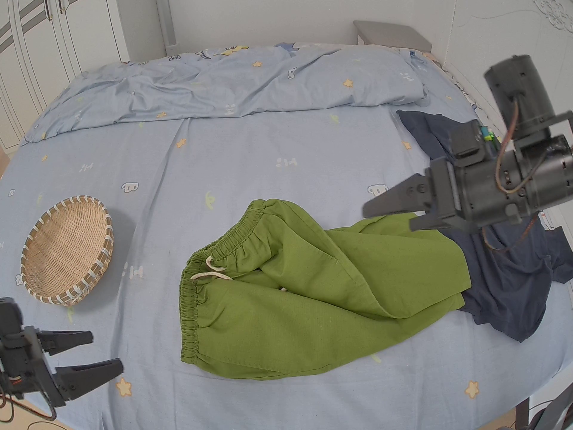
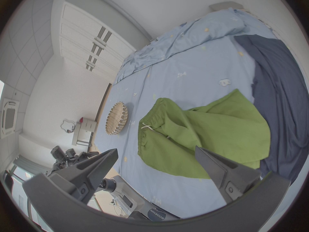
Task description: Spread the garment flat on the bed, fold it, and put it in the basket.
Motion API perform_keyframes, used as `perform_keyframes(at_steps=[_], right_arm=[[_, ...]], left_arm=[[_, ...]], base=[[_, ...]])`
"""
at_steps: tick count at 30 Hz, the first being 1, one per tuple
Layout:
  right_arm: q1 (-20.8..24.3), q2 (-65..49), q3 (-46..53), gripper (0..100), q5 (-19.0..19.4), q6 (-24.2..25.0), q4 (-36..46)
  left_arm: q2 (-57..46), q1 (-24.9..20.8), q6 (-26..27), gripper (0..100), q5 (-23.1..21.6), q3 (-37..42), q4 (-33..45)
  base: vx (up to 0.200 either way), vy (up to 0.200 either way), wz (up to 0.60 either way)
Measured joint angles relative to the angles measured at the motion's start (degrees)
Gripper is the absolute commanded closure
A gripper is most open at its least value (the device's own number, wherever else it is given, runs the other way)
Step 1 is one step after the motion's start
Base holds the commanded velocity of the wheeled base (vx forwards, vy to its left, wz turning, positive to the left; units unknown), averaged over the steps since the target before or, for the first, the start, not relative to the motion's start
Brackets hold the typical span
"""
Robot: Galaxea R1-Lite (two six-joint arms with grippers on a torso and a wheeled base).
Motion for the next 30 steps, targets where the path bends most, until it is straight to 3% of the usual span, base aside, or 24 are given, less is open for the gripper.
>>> perform_keyframes(at_steps=[5,14,22,30], right_arm=[[-6.9,-6.9,9.4,0,4.0,0.1,-3.6],[-14.4,-16.3,20.4,0,8.5,0.1,-7.7],[-17.3,-20.7,25.5,0,10.3,-0.1,-9.9],[-17.9,-22.1,27.2,0,10.4,-0.1,-10.9]], left_arm=[[14.9,-0.3,-0.9,0,-8.8,-0.5,-5.0],[39.7,2.0,1.5,0,-18.8,0.9,-14.8],[56.2,4.8,4.2,0,-22.3,1.4,-21.7],[61.9,5.6,4.4,0,-22.7,1.2,-22.9]], base=[[0.0,0.0,0.0],[0.0,0.0,0.0],[0.0,0.0,0.0],[0.0,0.0,0.0]])
